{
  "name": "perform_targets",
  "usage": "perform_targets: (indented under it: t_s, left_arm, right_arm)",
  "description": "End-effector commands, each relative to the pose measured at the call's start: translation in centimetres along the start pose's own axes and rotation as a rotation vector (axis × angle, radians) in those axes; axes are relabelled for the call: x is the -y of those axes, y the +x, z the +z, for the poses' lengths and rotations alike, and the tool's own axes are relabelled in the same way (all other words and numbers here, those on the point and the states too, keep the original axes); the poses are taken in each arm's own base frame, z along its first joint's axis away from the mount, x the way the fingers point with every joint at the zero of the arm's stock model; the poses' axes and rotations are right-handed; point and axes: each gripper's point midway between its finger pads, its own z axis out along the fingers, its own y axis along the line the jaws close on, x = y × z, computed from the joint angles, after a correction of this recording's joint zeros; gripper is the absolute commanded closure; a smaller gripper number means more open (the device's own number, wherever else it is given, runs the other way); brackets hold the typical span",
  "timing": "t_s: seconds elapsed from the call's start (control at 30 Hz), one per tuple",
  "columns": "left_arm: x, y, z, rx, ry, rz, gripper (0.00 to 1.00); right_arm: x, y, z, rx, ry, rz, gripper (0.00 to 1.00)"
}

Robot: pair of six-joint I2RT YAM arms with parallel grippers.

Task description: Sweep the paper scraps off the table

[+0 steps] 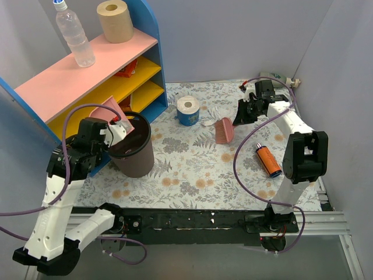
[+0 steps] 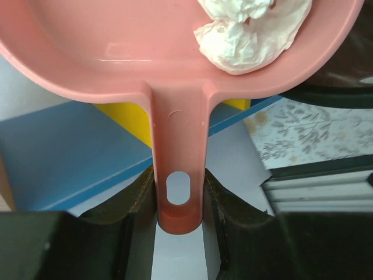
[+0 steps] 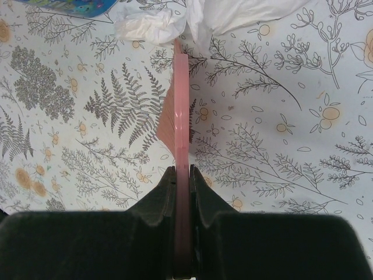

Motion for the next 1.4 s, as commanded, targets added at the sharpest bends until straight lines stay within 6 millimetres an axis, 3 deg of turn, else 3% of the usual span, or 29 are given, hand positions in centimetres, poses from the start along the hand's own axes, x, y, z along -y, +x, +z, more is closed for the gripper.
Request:
perform_targets:
  t_s: [0.0, 0.2, 0.33, 0.7, 0.8, 0.87, 0.93, 0.97, 1.0, 1.03, 1.07, 1.1, 1.13, 1.2, 1.23, 1.3, 1.37]
  left_arm:
    - [-2.2, 0.3, -0.2, -0.059, -0.026, 0.265, 1.0]
    - [-5.0, -0.9, -0.7, -0.083, -0.053, 0.53, 1.0]
    - [-6.2, -1.8, -0.9, -0.09, -0.066, 0.571, 1.0]
    - [-7.2, -1.4, -1.4, -0.126, -0.103, 0.524, 1.0]
    - [-8.1, -2.7, -1.6, -0.087, -0.129, 0.415, 1.0]
    - [-10.1, -4.5, -2.6, -0.017, -0.179, 0.307, 1.0]
    - [-11.2, -8.1, -1.7, 0.071, -0.182, 0.219, 1.0]
    - [-13.1, -9.6, -2.8, 0.138, -0.224, 0.152, 1.0]
    - [-12.9, -12.6, -1.0, 0.18, -0.182, 0.144, 1.0]
    - [-13.4, -14.3, -0.7, 0.224, -0.186, 0.117, 1.0]
    - [-14.6, -16.1, -1.7, 0.291, -0.207, 0.08, 1.0]
    - [-14.4, -18.3, -1.1, 0.345, -0.184, 0.072, 1.0]
    - [-13.2, -21.2, -0.2, 0.384, -0.148, 0.069, 1.0]
    - [-11.9, -24.7, -0.3, 0.467, -0.12, 0.057, 1.0]
    - [-9.4, -27.4, -0.7, 0.532, -0.063, 0.082, 1.0]
    - [-6.3, -30.4, -0.8, 0.603, -0.013, 0.099, 1.0]
    - [-1.8, -33.0, -1.8, 0.683, 0.083, 0.136, 1.0]
  right_arm:
    - [0.1, 0.2, -0.4, 0.014, 0.012, -0.021, 0.99]
    - [-0.4, 0.3, -0.4, 0.031, -0.014, -0.002, 0.99]
    - [-0.8, 0.3, -0.6, 0.034, -0.028, 0.007, 0.99]
    - [-1.2, 0.5, -1.8, 0.046, -0.03, 0.013, 0.99]
    - [-1.4, -0.2, -2.7, 0.068, -0.037, 0.003, 0.99]
    - [-1.9, -1.8, -3.9, 0.117, -0.046, -0.032, 0.99]
    - [-2.1, -3.2, -5.3, 0.17, -0.044, -0.063, 0.99]
    - [-1.9, -4.2, -6.3, 0.203, -0.03, -0.078, 0.99]
    - [-1.7, -4.7, -6.9, 0.224, -0.018, -0.084, 0.99]
    - [-1.6, -5.3, -7.7, 0.249, -0.004, -0.089, 0.99]
    - [-1.1, -5.7, -8.3, 0.268, 0.02, -0.087, 0.99]
    - [-0.3, -6.1, -9.1, 0.287, 0.04, -0.077, 0.99]
    - [0.0, -6.3, -10.0, 0.307, 0.055, -0.074, 0.99]
    - [2.0, -6.2, -11.2, 0.327, 0.111, -0.038, 0.99]
    - [2.6, -6.2, -12.0, 0.339, 0.143, -0.06, 0.99]
    - [4.6, -6.1, -13.3, 0.351, 0.218, -0.058, 0.99]
    - [6.8, -6.3, -15.0, 0.368, 0.335, -0.059, 0.99]
